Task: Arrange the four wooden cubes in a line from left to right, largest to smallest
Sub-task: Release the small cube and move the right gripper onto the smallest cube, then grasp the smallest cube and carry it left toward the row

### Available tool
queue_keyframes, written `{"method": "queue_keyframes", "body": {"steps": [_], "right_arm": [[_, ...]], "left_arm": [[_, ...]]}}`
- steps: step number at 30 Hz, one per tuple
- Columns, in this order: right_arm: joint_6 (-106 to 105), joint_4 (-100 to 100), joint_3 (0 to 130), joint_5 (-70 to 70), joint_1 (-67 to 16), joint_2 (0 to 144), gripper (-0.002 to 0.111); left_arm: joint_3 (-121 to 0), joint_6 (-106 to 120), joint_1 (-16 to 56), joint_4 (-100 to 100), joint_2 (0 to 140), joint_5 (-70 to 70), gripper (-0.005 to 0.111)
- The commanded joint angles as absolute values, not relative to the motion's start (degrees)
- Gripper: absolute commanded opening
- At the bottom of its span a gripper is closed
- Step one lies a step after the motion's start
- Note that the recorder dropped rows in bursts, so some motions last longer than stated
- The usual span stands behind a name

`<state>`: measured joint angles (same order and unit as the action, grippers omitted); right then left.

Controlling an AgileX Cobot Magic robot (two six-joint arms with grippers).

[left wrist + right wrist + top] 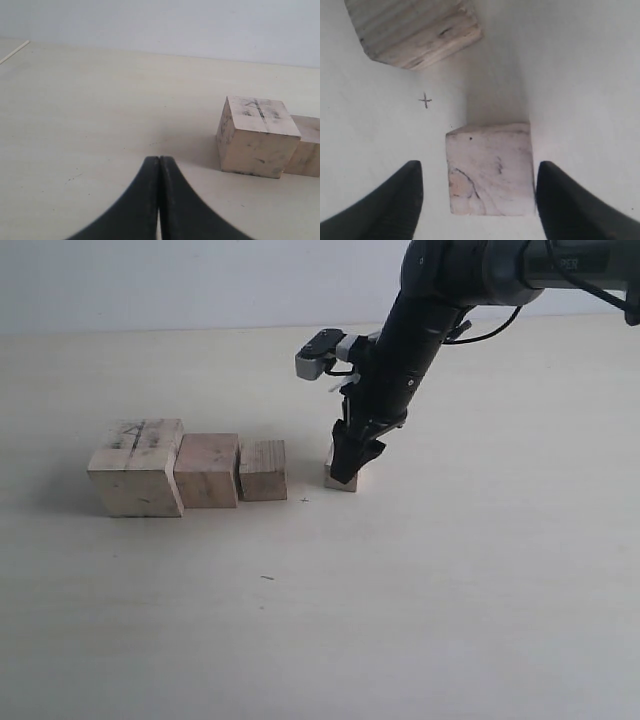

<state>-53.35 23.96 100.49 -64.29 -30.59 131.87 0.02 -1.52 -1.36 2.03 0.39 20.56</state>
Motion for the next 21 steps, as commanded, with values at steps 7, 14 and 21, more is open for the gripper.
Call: {"method": "queue_keyframes", "body": {"steps": [7,14,21], "right_arm": [[-54.03,24.29,100.39,-63.78,-30.6,131.84,0.046],[-55.56,24.38,100.39,-62.8,-30.6,131.84,0.046],[-55.56,25.8,100.39,-63.25,-30.6,131.84,0.049]], "left_arm": [[0.0,-1.96,-1.05,2.06,0.0,20.14,0.0],[0.0,-1.96,-1.05,2.06,0.0,20.14,0.0],[0.0,-1.96,-1.05,2.06,0.0,20.14,0.0]]}}
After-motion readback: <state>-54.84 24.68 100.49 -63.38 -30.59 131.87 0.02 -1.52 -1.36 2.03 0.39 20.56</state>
